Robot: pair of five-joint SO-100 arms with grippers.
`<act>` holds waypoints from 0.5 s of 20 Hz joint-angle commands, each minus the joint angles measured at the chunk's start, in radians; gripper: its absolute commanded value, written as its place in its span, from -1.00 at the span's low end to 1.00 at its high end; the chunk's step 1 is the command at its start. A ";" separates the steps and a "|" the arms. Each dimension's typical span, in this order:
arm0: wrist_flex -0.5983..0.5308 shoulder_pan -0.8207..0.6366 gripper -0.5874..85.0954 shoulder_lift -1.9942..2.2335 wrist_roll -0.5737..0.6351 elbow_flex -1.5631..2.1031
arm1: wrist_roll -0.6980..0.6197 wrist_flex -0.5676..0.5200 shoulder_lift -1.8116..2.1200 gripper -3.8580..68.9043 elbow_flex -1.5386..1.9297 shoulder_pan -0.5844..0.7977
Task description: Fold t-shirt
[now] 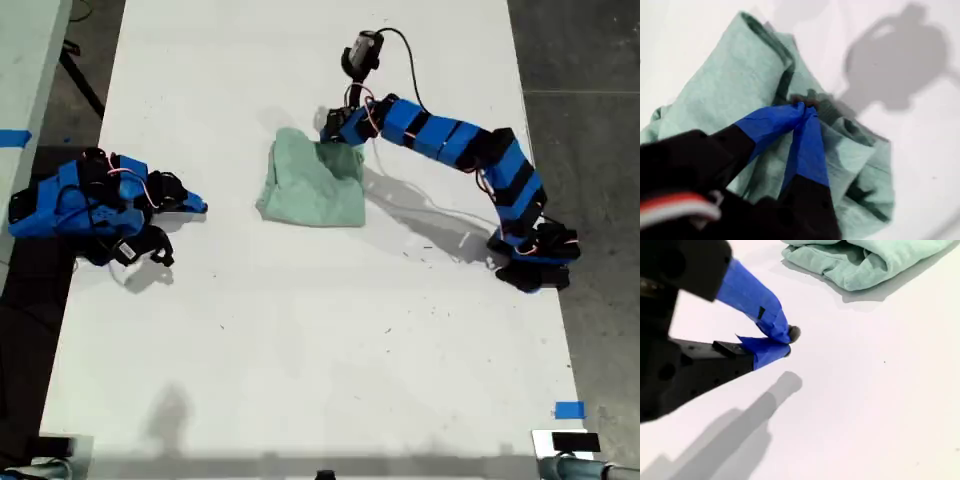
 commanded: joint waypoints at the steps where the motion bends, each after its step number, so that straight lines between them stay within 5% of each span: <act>1: 0.005 0.017 -0.98 0.003 -0.006 -0.006 | -0.015 0.054 0.084 -0.92 -0.077 0.066; 7: 0.005 0.072 -0.98 0.003 -0.006 -0.006 | 0.020 0.474 0.515 -0.92 0.100 0.021; 10: 0.005 0.074 -0.98 0.003 -0.006 -0.006 | 0.153 0.512 1.000 -0.92 0.612 -0.046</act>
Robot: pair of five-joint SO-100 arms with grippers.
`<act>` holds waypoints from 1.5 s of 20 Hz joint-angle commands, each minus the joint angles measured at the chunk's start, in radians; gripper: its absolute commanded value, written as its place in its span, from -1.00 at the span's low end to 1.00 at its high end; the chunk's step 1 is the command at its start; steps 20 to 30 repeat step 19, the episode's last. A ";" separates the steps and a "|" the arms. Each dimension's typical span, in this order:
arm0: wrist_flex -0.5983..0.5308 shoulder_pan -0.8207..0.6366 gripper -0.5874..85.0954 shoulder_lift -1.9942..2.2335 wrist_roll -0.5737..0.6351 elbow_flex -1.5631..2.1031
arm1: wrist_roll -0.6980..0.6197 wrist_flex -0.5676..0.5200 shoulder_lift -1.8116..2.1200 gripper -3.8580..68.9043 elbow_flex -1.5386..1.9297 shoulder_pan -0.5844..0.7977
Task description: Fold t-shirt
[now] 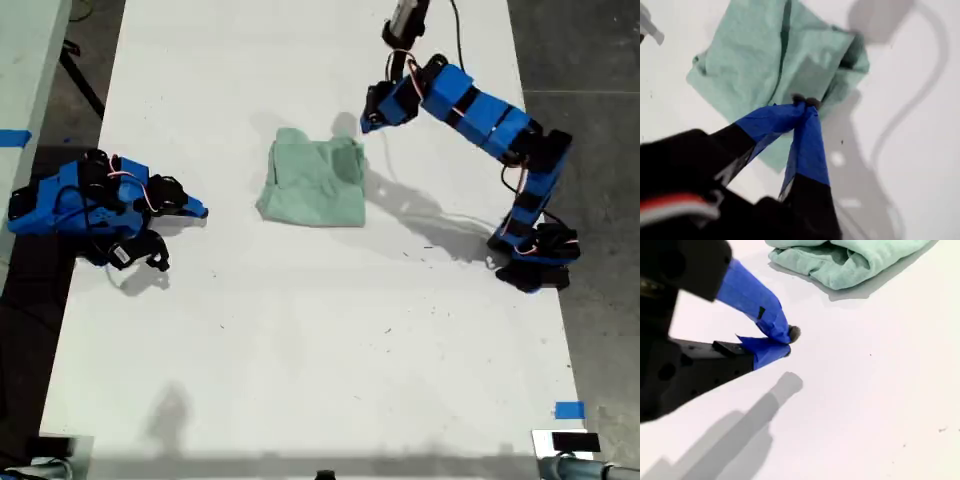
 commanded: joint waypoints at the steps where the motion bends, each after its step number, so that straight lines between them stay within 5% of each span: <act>1: 0.005 0.012 -0.98 0.003 -0.006 -0.006 | 0.149 0.003 0.565 -0.92 0.489 -0.061; 8: 0.005 0.012 -0.98 0.003 -0.006 -0.006 | 0.698 -0.110 1.520 -0.92 1.566 -0.308; 10: 0.005 0.012 -0.98 0.003 -0.006 -0.006 | 0.873 0.049 1.987 -0.92 1.801 -0.387; 12: 0.003 0.012 -0.98 0.003 -0.006 -0.006 | 0.916 0.025 1.980 -0.92 1.838 -0.434; 15: 0.003 0.011 -0.98 0.003 -0.006 -0.006 | 0.790 0.023 2.002 -0.90 1.838 -0.403; 17: 0.003 0.011 -0.98 0.003 -0.006 -0.006 | 0.557 0.023 2.002 -0.90 1.838 -0.377; 19: 0.003 0.011 -0.98 0.003 -0.006 -0.006 | 0.189 0.023 2.002 -0.90 1.838 -0.374; 30: 0.003 0.011 -0.98 0.003 -0.006 -0.006 | 0.189 0.023 2.002 -0.90 1.838 -0.374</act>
